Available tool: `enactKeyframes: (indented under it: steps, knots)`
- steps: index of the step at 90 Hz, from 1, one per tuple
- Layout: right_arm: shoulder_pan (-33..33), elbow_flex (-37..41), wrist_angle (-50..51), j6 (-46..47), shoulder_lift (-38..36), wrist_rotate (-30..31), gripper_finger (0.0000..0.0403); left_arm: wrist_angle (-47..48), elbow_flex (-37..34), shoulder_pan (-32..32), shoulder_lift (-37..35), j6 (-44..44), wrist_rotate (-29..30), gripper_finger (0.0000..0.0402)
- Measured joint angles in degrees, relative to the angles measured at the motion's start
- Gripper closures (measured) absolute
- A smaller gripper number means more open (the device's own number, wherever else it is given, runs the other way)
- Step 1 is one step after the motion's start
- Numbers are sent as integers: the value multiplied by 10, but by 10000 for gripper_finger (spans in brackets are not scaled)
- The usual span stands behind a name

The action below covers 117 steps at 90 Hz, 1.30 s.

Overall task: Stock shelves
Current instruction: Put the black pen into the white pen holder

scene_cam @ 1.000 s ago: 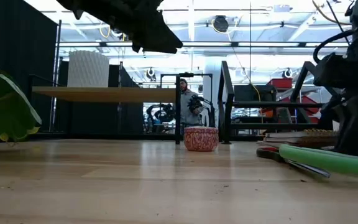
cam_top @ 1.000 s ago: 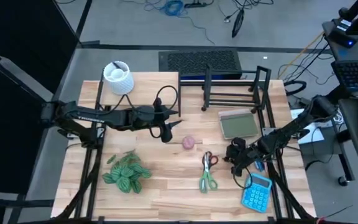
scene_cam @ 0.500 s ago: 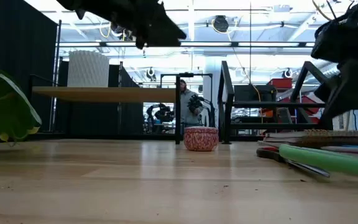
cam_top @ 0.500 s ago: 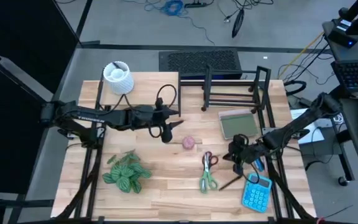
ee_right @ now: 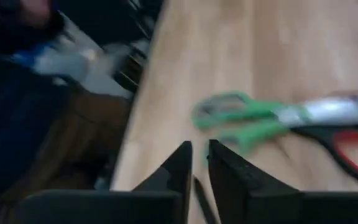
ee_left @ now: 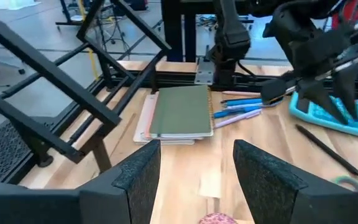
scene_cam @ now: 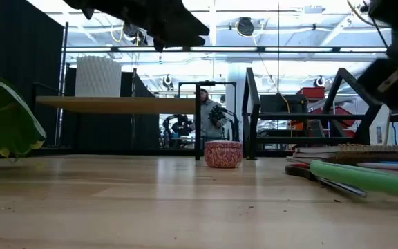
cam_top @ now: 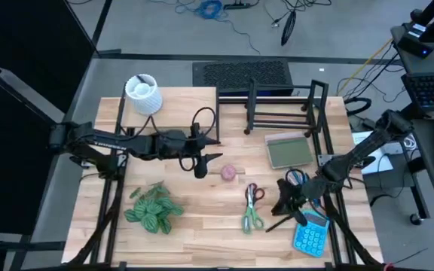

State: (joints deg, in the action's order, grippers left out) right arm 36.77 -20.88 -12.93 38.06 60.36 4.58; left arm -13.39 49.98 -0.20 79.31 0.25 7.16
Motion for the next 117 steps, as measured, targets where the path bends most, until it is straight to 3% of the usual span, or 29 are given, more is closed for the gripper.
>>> enactKeyframes:
  steps: [15, 30, 41, 67, 92, 103, 117]
  knots:
    - [25, -77, 74, -55, 56, 2, 301, 5, 0, -11, 0, 0, 0, 212]
    - [57, -191, 278, -105, 135, 5, 287, 4, 0, -19, 0, 0, 1, 212]
    - [78, -224, 381, -88, 193, 10, 287, 4, 0, -21, 0, 0, 2, 212]
    - [84, -225, 334, -92, 297, 26, 287, 5, 0, -21, 0, 0, 4, 212]
    - [80, -228, 315, -104, 344, 37, 293, 7, 0, -21, 0, 0, 4, 212]
    - [80, -229, 314, -102, 355, 35, 321, 7, 0, -21, 0, 0, 4, 212]
    - [80, -229, 314, -102, 357, 28, 384, 7, 0, -21, 0, 0, 4, 212]
